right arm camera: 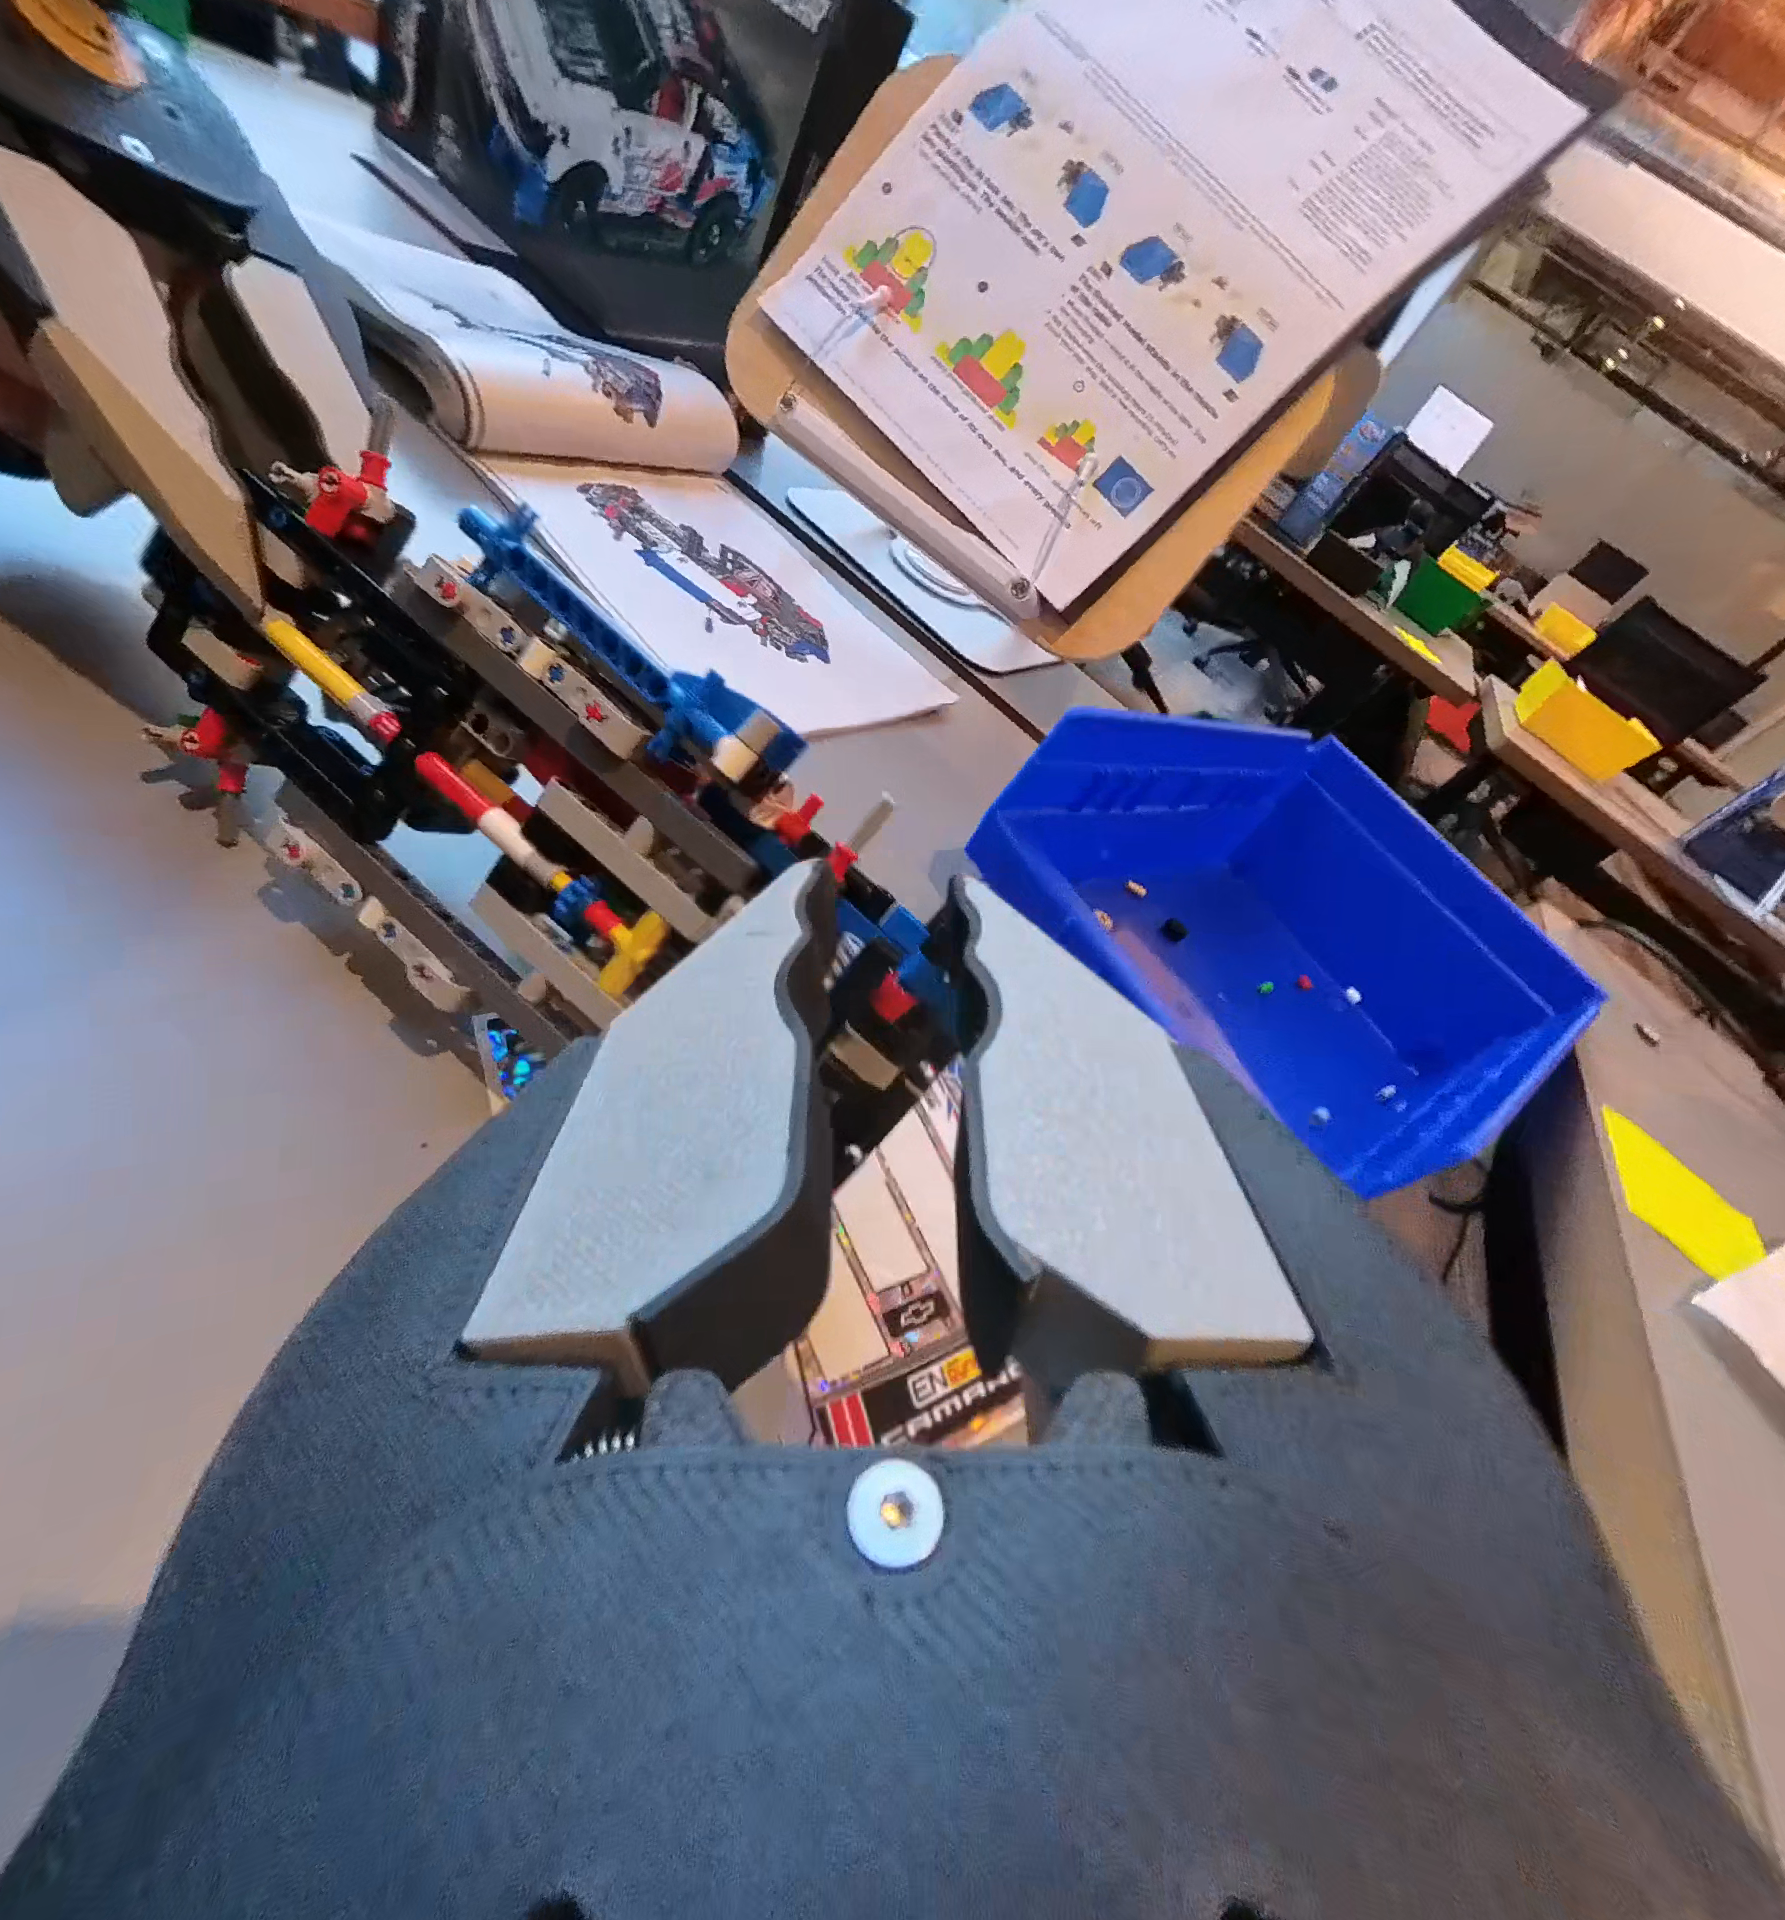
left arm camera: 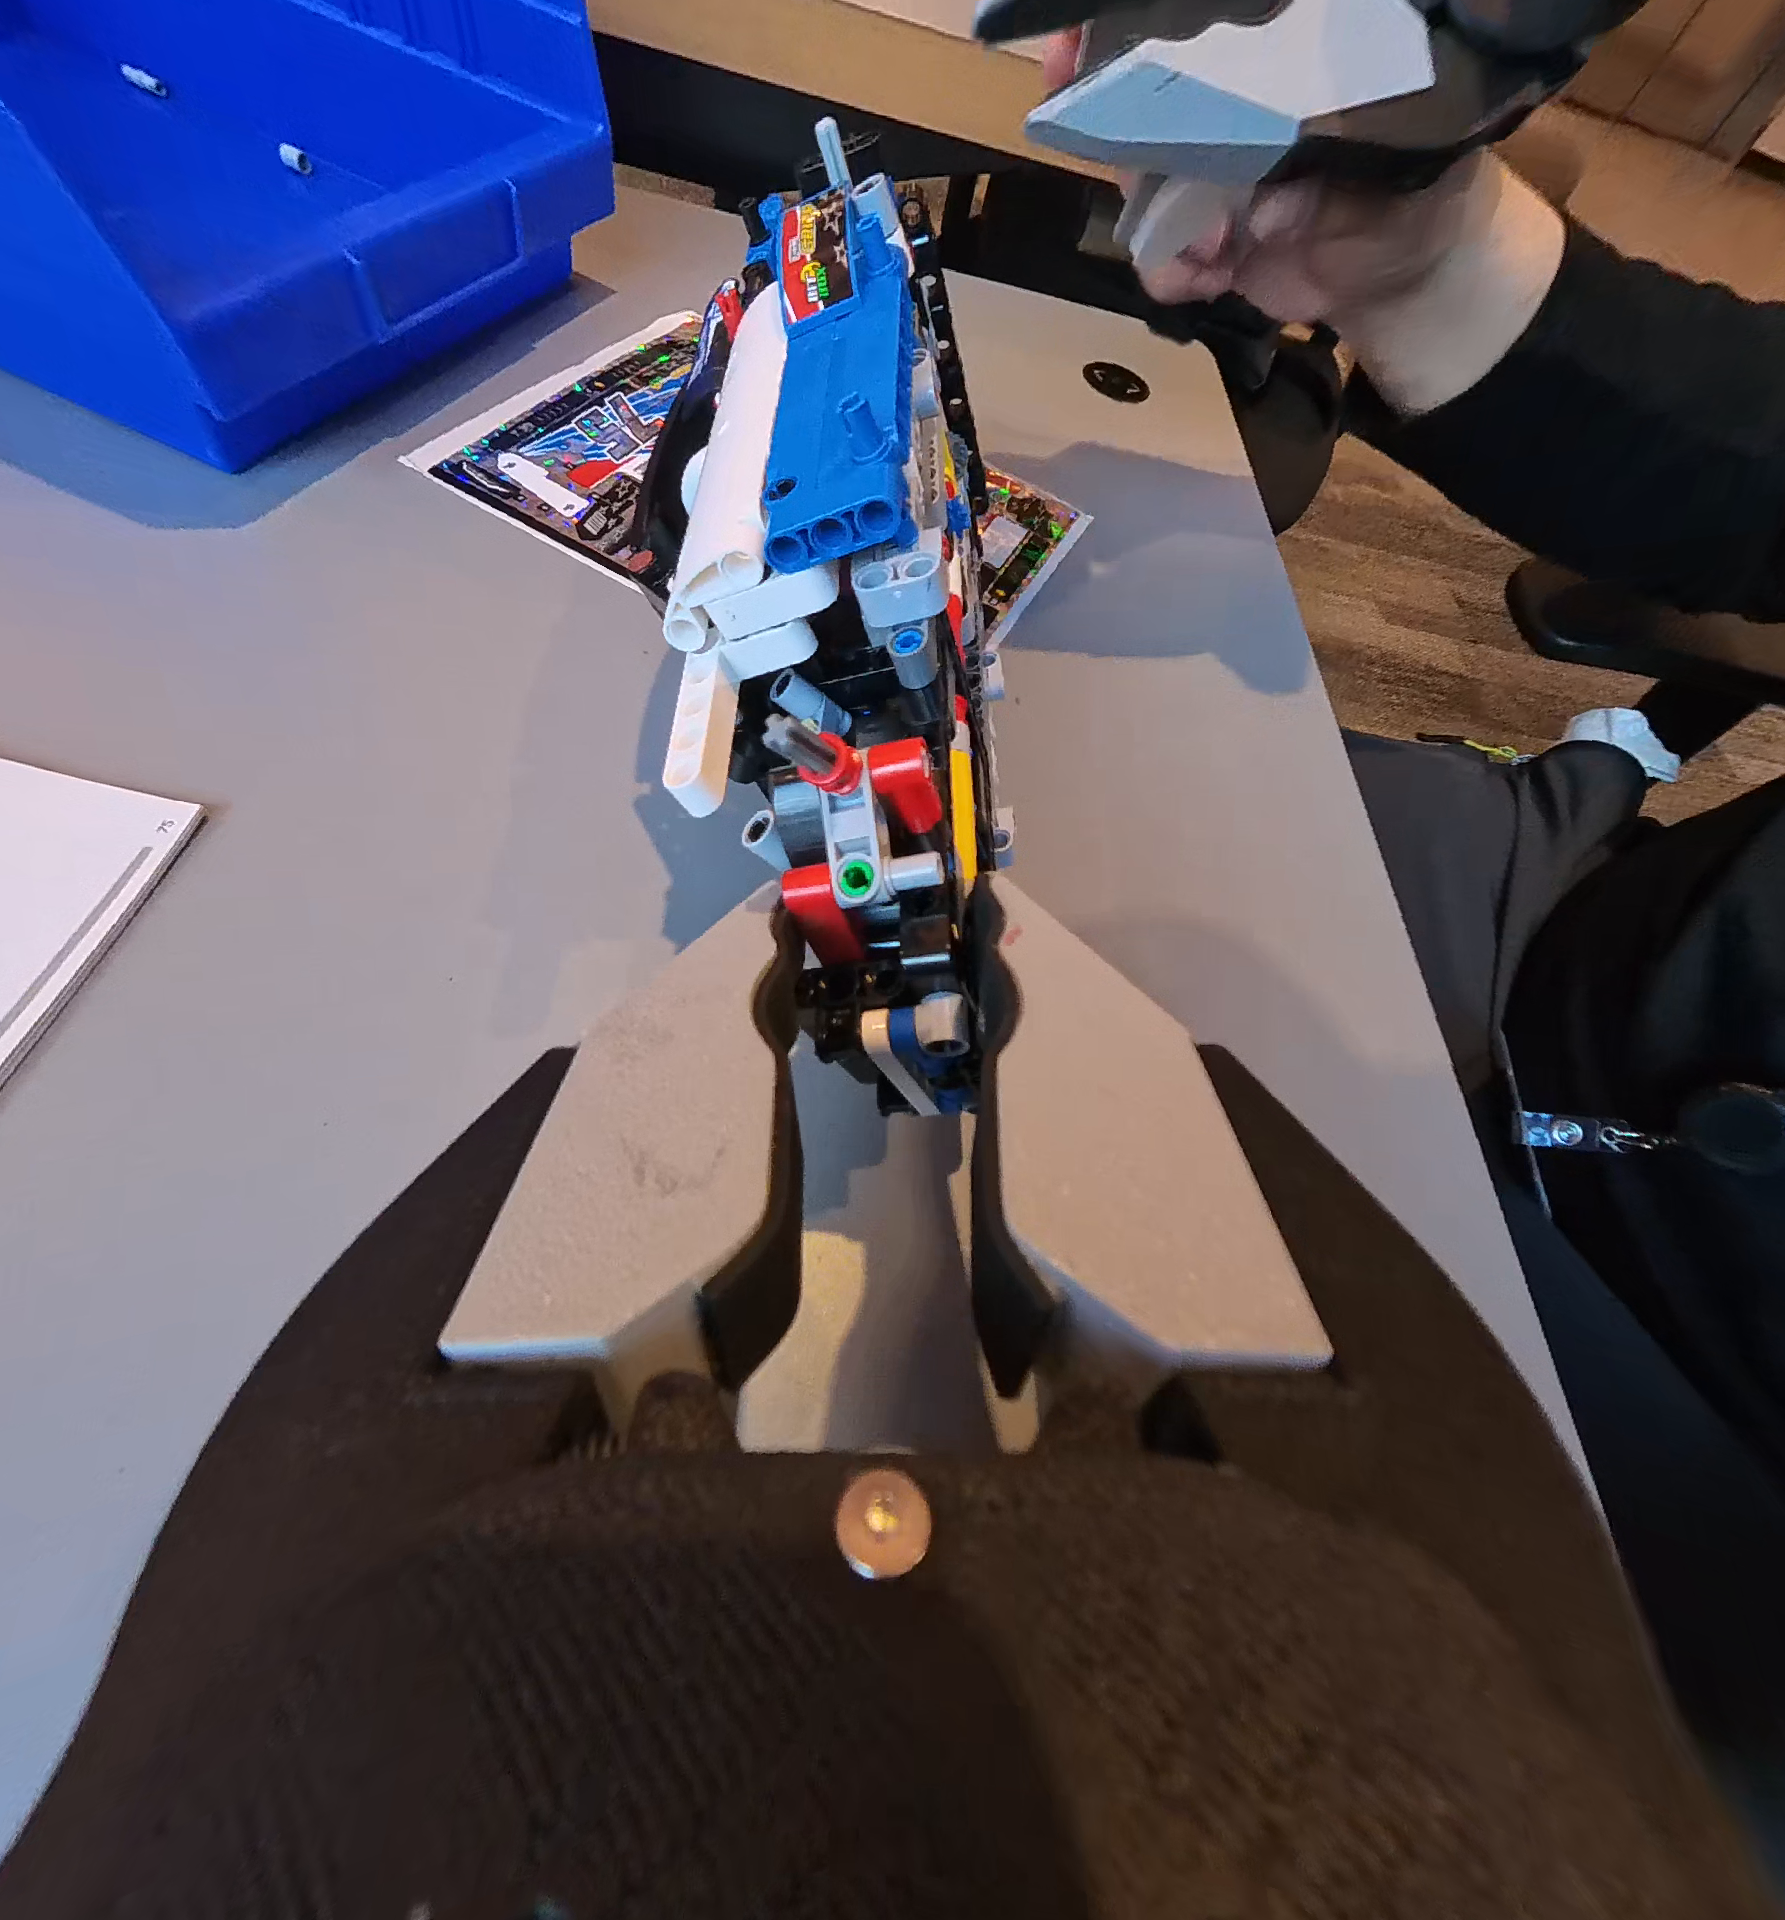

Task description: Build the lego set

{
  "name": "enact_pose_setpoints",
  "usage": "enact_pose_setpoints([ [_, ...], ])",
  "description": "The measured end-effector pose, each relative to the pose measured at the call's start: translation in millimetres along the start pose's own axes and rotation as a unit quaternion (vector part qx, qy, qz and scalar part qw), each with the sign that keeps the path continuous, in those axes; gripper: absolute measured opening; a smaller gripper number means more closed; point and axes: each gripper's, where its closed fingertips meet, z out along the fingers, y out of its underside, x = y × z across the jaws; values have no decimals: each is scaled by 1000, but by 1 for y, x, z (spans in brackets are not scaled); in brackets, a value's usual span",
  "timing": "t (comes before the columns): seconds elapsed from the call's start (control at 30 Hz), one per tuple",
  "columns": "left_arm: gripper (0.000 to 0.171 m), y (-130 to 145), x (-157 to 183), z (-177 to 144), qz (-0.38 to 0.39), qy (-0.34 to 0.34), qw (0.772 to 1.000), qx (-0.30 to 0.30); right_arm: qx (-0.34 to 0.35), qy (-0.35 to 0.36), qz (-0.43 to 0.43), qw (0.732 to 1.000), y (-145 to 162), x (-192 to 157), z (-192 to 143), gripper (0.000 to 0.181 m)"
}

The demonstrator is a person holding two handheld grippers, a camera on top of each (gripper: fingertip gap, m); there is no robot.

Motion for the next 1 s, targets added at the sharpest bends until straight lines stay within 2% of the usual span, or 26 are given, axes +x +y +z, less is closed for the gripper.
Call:
enact_pose_setpoints([
  [0.2, 28, 1, -1, 0, -8, 3, 1000, 1, -9, 59, 67, 996, 26, 32, -12, 15],
  [0.33, 29, 2, -2, -1, -21, 9, 1000, 2, -35, 62, 115, 991, 51, 42, -10, 18],
  [0.53, 29, 3, -3, -1, -23, 11, 1000, 4, -54, 67, 105, 991, 75, 41, -8, 18],
  [0.77, 29, -1, 4, -1, 50, -12, 999, -1, 13, 114, 79, 990, 72, 55, -17, 13],
  [1.0, 29, -4, 11, -2, 140, -43, 989, -8, 95, 183, 63, 976, 58, 72, -37, 7],
])
